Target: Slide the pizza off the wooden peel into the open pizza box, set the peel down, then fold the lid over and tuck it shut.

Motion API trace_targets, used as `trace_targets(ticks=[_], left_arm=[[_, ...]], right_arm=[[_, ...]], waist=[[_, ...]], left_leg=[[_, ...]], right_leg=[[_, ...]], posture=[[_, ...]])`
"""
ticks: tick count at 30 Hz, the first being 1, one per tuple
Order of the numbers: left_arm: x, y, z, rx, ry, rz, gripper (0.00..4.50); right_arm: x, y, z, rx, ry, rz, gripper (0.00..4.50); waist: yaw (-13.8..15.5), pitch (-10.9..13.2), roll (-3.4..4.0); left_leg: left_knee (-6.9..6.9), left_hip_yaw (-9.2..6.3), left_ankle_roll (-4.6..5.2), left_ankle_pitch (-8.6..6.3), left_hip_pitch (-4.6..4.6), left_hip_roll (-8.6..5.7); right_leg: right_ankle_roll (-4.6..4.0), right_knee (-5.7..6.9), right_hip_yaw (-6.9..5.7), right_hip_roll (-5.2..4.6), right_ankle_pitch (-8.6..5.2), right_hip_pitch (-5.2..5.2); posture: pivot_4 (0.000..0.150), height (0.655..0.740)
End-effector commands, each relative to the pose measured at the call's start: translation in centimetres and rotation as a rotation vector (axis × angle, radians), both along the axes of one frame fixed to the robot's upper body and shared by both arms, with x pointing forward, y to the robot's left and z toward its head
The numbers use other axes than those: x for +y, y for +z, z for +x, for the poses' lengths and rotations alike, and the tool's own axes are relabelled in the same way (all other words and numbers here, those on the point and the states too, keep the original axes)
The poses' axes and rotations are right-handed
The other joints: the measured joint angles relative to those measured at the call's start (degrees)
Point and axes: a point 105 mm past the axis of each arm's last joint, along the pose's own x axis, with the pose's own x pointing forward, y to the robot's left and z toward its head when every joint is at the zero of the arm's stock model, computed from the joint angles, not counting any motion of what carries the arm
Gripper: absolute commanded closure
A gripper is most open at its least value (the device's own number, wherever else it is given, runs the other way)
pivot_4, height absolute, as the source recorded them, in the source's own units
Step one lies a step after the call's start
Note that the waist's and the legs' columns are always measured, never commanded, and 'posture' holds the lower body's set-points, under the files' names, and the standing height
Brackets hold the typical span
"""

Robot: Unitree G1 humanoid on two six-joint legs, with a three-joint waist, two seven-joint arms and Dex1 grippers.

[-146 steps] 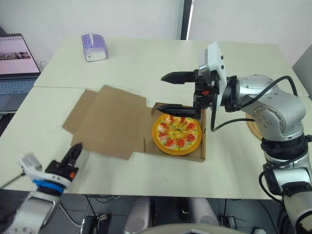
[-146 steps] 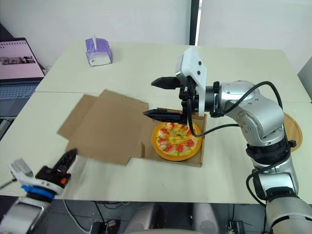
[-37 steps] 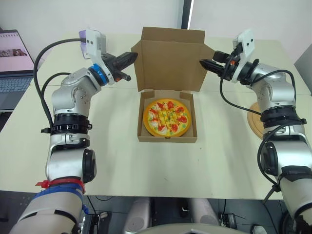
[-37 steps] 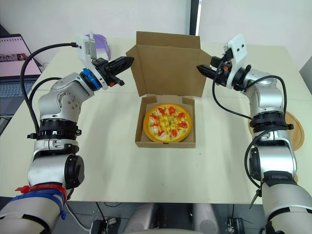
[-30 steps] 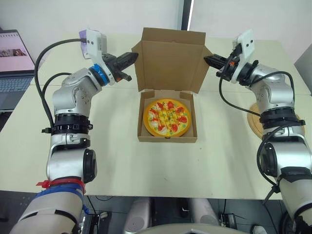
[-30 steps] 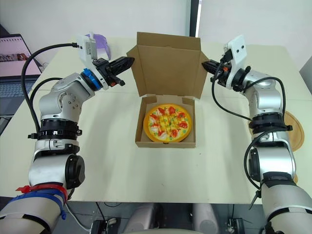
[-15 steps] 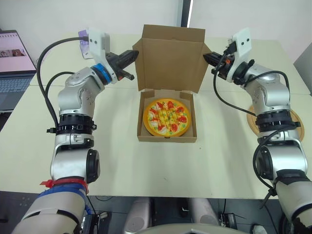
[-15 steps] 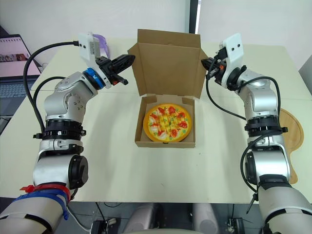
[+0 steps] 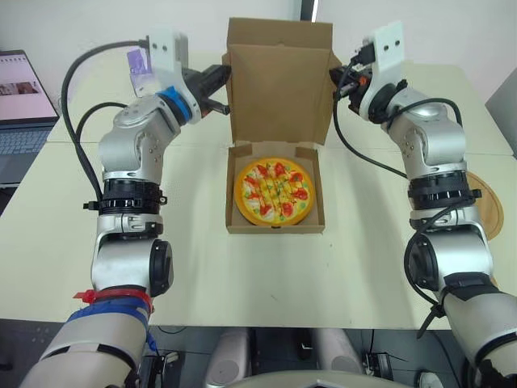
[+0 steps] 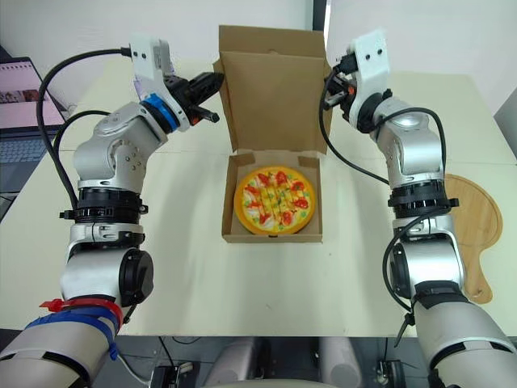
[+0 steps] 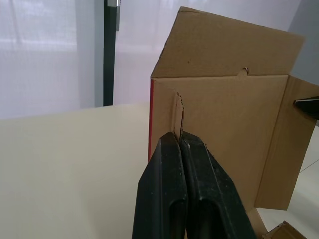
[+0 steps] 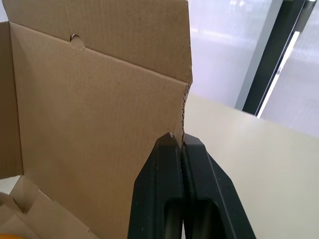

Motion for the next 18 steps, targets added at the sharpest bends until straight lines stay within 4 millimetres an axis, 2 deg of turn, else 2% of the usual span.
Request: trace_targets(ticks=[1,8,12,18], left_arm=[[-2.0,2.6,-1.5,-0.083,-0.077,0.011,4.5],[-2.6,1.9,-3.6,-0.083,-0.077,0.01,4.5],[-2.7,0.9,-4.8,-0.091,-0.055,0.035,4.5],[-2.0,-0.2,-6.0,-0.104,-0.004,0.066,4.5]], right_arm=[[1.8,3.0,-1.3,-0.096,0.035,0.021,4.44],[2.8,2.4,-2.8,-0.092,0.034,0.043,4.44],[3.2,1.8,-3.9,-0.086,0.038,0.044,4.44],[4.0,0.7,-5.1,-0.061,0.048,0.052,4.44]], waist=[[-0.1,0.0,0.0],[-0.5,0.0,0.02],[-0.7,0.0,0.03],[-0.7,0.0,0.02]], left_leg=[[0.0,0.0,0.0,0.0,-0.03,0.0],[0.02,0.01,0.0,0.0,-0.2,0.0],[0.53,0.02,0.0,0.0,-0.94,-0.02],[0.66,0.06,0.0,0.0,-0.86,-0.02]], right_leg=[[0.0,-0.01,0.0,0.0,0.0,-0.01],[0.0,0.07,0.03,0.0,0.0,-0.22],[0.0,0.78,0.07,0.0,0.01,-0.93],[-0.02,0.78,0.11,0.0,0.02,-0.9]], posture=[[0.15,0.74],[0.15,0.74],[0.15,0.74],[0.15,0.74]])
